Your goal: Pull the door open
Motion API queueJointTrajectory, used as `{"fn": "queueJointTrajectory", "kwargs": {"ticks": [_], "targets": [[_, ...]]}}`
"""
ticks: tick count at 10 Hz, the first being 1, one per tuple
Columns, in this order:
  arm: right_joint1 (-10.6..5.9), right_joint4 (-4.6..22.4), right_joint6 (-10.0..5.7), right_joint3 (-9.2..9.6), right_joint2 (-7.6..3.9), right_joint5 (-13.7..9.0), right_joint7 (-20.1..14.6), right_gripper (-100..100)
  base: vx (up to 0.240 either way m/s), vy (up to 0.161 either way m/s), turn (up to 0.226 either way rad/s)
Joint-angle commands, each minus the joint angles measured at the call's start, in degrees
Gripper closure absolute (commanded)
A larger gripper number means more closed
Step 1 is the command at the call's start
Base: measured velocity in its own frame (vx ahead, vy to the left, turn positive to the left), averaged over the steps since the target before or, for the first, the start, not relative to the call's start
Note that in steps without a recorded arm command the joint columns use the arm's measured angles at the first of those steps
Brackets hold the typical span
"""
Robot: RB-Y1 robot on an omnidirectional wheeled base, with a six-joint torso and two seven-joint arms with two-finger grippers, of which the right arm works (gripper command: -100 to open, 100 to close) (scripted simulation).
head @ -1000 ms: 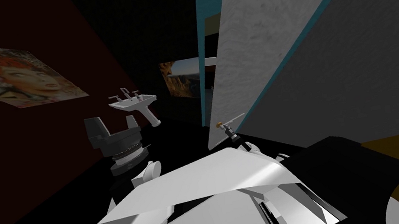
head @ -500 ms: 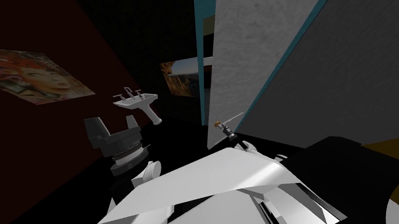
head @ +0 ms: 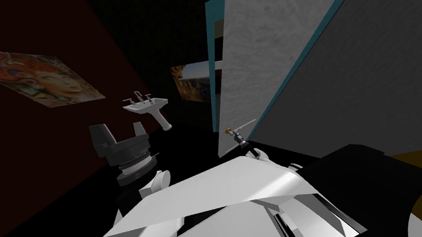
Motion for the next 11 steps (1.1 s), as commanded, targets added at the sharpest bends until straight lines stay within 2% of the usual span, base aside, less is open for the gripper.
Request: {"fn": "queueJointTrajectory", "kwargs": {"ticks": [1, 5, 6, 11], "targets": [[0.02, -0.67, 0.85, 1.06, 1.64, 0.94, 0.63, 100, -0.086, -0.107, 0.056], [-0.81, -4.29, 5.7, -0.34, 3.91, 2.31, 2.54, 100, -0.065, -0.137, 0.091], [-0.42, -3.74, 5.09, -0.31, 3.15, 1.91, 1.98, 100, -0.024, -0.069, 0.054], [-0.68, 0.94, 1.1, -0.46, 0.68, 0.82, -0.6, 100, -0.129, 0.021, 0.207]]}}
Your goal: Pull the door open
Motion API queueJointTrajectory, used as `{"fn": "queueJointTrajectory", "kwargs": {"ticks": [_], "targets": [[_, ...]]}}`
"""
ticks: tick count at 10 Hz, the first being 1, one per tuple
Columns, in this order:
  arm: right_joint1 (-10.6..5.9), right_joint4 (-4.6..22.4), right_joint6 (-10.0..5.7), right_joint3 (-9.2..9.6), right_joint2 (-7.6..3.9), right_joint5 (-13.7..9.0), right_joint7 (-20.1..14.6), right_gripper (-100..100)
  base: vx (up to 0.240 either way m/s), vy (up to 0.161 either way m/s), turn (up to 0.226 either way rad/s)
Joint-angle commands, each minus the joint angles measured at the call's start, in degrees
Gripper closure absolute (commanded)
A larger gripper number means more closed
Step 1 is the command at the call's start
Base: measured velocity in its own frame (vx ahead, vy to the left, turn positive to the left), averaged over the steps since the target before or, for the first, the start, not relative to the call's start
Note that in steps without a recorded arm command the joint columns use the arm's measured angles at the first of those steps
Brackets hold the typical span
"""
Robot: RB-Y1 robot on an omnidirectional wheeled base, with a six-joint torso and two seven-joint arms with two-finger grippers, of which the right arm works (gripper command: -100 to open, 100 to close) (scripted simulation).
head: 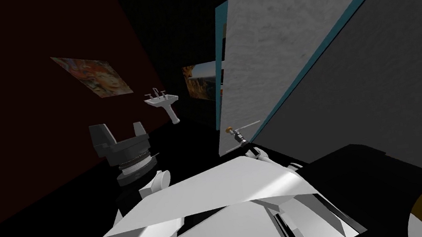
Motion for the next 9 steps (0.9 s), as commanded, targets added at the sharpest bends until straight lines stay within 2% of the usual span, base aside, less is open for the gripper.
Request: {"fn": "queueJointTrajectory", "kwargs": {"ticks": [1, 4, 7, 9], "targets": [[-0.12, 2.06, -1.94, 1.06, -0.05, 0.07, -0.93, 100, -0.175, -0.018, 0.247], [-0.23, 5.76, -5.29, 0.84, -2.18, -0.87, -3.02, 100, -0.207, -0.081, 0.292], [-0.33, 8.69, -7.94, 0.66, -3.87, -1.62, -4.67, 100, -0.21, -0.065, 0.197], [-0.36, 9.82, -8.97, 0.6, -4.52, -1.91, -5.31, 100, -0.157, -0.063, 0.119]]}}
